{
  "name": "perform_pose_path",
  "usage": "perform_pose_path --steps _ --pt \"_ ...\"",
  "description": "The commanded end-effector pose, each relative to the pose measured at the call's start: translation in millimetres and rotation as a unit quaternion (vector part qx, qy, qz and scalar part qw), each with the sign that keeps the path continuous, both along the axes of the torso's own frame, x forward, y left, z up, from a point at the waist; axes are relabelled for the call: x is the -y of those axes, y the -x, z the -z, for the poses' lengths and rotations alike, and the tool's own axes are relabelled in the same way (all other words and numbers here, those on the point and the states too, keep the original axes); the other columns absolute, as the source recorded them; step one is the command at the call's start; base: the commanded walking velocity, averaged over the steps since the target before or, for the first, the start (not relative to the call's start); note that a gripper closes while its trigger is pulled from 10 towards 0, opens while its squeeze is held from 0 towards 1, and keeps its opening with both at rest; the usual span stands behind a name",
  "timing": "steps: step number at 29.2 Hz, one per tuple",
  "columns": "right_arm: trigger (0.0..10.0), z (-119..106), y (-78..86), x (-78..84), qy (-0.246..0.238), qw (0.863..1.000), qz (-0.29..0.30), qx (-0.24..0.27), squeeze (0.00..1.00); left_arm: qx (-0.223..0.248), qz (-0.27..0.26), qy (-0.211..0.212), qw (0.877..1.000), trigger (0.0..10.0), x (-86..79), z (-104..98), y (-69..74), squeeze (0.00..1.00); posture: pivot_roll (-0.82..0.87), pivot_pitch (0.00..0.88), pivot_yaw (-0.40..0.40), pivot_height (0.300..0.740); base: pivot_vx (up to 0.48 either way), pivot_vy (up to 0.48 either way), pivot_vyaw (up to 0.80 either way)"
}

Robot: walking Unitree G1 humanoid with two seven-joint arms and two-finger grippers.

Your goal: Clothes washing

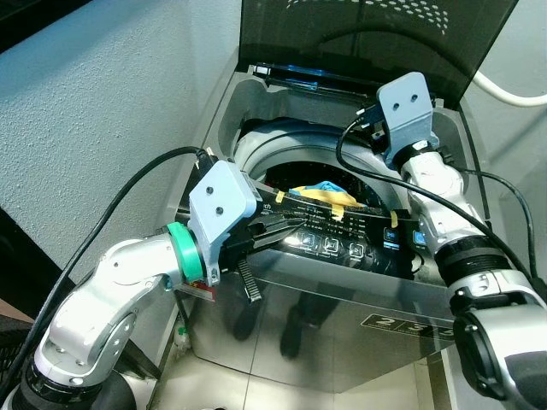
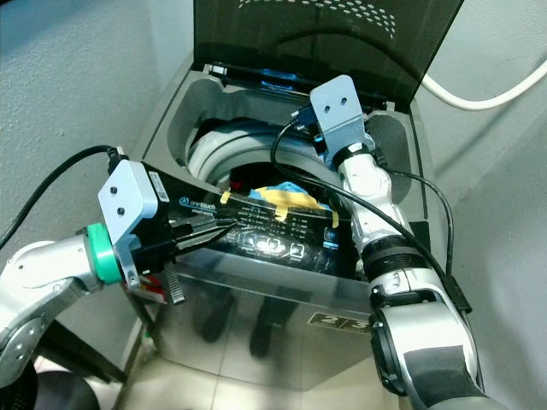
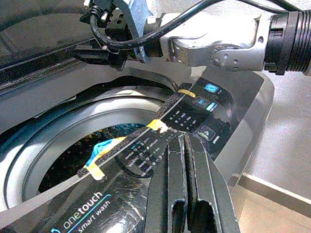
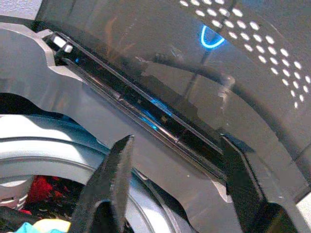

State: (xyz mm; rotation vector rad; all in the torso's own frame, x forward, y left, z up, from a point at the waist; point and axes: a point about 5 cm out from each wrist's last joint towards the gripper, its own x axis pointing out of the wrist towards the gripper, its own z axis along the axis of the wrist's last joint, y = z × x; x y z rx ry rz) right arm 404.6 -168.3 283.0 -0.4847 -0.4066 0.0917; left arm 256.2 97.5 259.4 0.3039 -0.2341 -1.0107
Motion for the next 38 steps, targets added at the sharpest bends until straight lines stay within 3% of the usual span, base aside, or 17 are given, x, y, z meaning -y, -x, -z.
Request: perform_pose_path --steps 1,3,6,8,9,13,17,18,20,22,24,26,34,36,38 --pt "10.0 10 2.0 4.5 0.007 1.000 -0.004 -0.014 1.00 -0.001 0.003 -0.008 1.000 10.0 1.2 2 1.6 0.00 0.10 0.106 -0.021 0.740 0.000 0.000 0.00" --pt "10.0 12 2.6 4.6 0.014 1.000 -0.009 -0.019 1.00 -0.002 0.003 -0.008 1.000 10.0 0.9 2 1.6 0.00 0.10 0.106 -0.021 0.740 0.000 0.000 0.00" --pt "10.0 30 8.9 3.4 0.068 0.994 -0.050 -0.065 1.00 -0.001 -0.001 -0.008 1.000 10.0 0.0 3 1.1 0.00 0.10 0.095 -0.029 0.740 0.000 0.000 0.00" --pt "10.0 38 14.2 2.9 0.065 0.990 -0.084 -0.095 1.00 -0.001 -0.003 -0.008 1.000 10.0 -0.5 4 0.7 0.00 0.10 0.091 -0.032 0.740 0.000 0.000 0.00" --pt "10.0 43 19.2 3.5 0.063 0.985 -0.107 -0.116 0.00 -0.001 -0.004 -0.007 1.000 10.0 -0.6 4 0.4 0.00 0.10 0.086 -0.032 0.740 0.000 0.000 0.00" --pt "10.0 53 30.5 5.1 0.069 0.974 -0.148 -0.158 0.00 0.000 -0.005 -0.007 1.000 10.0 -0.9 5 -0.1 0.00 0.09 0.083 -0.032 0.740 0.000 0.000 0.00" --pt "10.0 55 35.6 5.6 0.082 0.970 -0.162 -0.162 0.00 0.000 -0.004 -0.007 1.000 10.0 -0.6 5 -0.9 0.00 0.09 0.075 -0.031 0.740 0.000 0.000 0.00" --pt "10.0 38 34.2 7.0 0.012 0.984 -0.142 -0.111 0.00 0.003 -0.006 -0.006 1.000 10.0 0.0 5 -2.7 0.00 0.08 0.063 -0.037 0.740 0.000 0.000 0.00" --pt "10.0 25 33.6 9.6 -0.050 0.989 -0.122 -0.071 0.00 0.005 -0.007 -0.004 1.000 10.0 0.2 4 -3.8 0.00 0.08 0.063 -0.037 0.740 0.000 0.000 0.00" --pt "10.0 18 35.0 12.5 -0.102 0.987 -0.112 -0.053 0.00 0.009 -0.014 -0.001 1.000 10.0 -0.4 4 -5.5 0.00 0.09 0.055 -0.040 0.740 0.000 0.000 0.00" --pt "10.0 16 35.9 13.4 -0.114 0.986 -0.110 -0.051 0.00 0.010 -0.016 0.000 1.000 10.0 -0.6 3 -5.9 0.00 0.09 0.055 -0.040 0.740 0.000 0.000 0.00" --pt "10.0 6 44.7 16.9 -0.182 0.981 -0.070 0.014 0.00 0.017 -0.048 0.012 0.999 10.0 -4.3 1 -12.1 0.00 0.10 0.044 -0.039 0.740 0.000 0.000 0.00" --pt "10.0 9 64.0 3.4 -0.260 0.961 -0.064 0.067 0.00 0.036 -0.133 0.060 0.989 10.0 -19.4 -11 -29.8 0.00 0.12 0.031 -0.025 0.740 0.000 0.000 0.00" --pt "10.0 8 69.9 -7.0 -0.303 0.946 -0.094 0.071 0.00 0.040 -0.194 0.099 0.975 10.0 -30.7 -21 -42.3 0.00 0.12 0.021 -0.019 0.740 0.000 0.000 0.00" --pt "10.0 7 72.9 -13.9 -0.316 0.940 -0.110 0.074 0.00 0.048 -0.234 0.117 0.964 10.0 -38.0 -25 -50.0 0.00 0.12 0.018 -0.018 0.740 0.000 0.000 0.00"
